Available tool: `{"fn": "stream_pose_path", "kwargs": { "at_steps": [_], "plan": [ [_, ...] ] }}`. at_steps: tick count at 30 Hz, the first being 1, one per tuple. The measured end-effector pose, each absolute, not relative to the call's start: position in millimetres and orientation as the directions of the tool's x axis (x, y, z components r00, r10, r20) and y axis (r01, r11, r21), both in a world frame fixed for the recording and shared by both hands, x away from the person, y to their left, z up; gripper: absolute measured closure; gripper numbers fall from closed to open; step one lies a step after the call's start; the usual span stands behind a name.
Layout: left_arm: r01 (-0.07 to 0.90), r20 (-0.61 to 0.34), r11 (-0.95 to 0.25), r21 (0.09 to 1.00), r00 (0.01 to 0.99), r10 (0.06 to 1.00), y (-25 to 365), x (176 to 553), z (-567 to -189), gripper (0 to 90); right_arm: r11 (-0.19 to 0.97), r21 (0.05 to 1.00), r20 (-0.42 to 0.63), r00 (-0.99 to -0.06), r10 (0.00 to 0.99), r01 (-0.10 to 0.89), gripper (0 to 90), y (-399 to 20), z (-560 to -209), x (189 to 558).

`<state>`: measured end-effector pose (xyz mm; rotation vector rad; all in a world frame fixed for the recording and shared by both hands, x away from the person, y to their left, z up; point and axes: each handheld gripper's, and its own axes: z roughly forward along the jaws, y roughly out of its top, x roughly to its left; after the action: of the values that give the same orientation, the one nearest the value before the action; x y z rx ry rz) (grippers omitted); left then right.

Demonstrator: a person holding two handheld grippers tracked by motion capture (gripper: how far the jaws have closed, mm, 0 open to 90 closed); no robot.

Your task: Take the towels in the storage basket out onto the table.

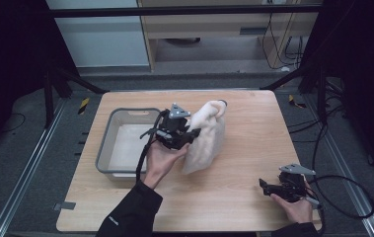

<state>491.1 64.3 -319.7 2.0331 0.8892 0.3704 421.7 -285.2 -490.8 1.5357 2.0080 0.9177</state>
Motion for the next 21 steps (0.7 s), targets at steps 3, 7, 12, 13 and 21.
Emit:
{"fn": "stream_pose_path", "kwargs": {
  "at_steps": [3,7,12,13,21],
  "plan": [
    [0.463,-0.074,-0.393,0.794,0.716,0.694,54.6,492.0,-332.4,76.3,0.159,0.733,0.045,-0.28,0.959,0.661,9.8,-285.6,-490.7,421.7],
    [0.475,-0.09,-0.405,0.781,0.728,0.68,44.2,492.8,-348.4,76.2,0.15,0.734,0.051,-0.273,0.961,0.663,9.8,-286.2,-490.7,421.5],
    [0.486,-0.109,-0.415,0.77,0.74,0.664,32.9,491.3,-366.9,76.0,0.137,0.731,0.06,-0.264,0.963,0.668,9.9,-289.8,-492.1,421.4],
    [0.487,-0.113,-0.418,0.767,0.743,0.66,30.3,490.3,-370.4,76.0,0.134,0.73,0.063,-0.26,0.963,0.67,10.0,-290.3,-492.1,421.2],
    [0.484,-0.135,-0.429,0.762,0.768,0.626,11.2,484.2,-393.5,74.8,0.132,0.722,0.055,-0.247,0.967,0.679,10.1,-291.1,-493.3,421.3]
  ]
}}
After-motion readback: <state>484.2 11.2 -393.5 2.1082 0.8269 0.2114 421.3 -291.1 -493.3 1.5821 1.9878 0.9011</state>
